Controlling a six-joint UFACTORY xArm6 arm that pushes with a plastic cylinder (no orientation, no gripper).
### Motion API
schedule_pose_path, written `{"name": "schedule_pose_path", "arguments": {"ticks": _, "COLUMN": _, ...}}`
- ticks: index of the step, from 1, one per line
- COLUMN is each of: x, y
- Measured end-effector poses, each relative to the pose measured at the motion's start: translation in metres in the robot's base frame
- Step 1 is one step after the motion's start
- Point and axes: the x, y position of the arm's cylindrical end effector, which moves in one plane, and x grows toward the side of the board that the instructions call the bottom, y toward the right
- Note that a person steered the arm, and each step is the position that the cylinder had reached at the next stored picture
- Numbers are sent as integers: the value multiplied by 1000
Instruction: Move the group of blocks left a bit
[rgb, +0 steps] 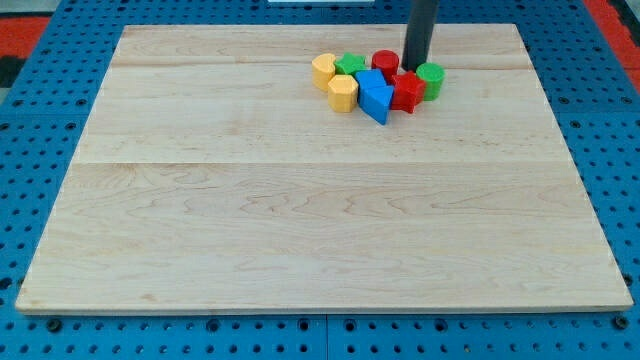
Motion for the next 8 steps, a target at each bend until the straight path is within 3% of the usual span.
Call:
{"name": "schedule_pose_path", "arguments": {"ticks": 3, "x": -18, "y": 67}}
{"name": "schedule_pose_path", "arguments": {"ticks": 5, "x": 54, "y": 67}}
{"name": "schedule_pose_path", "arguments": {"ticks": 8, "x": 46, "y": 25}}
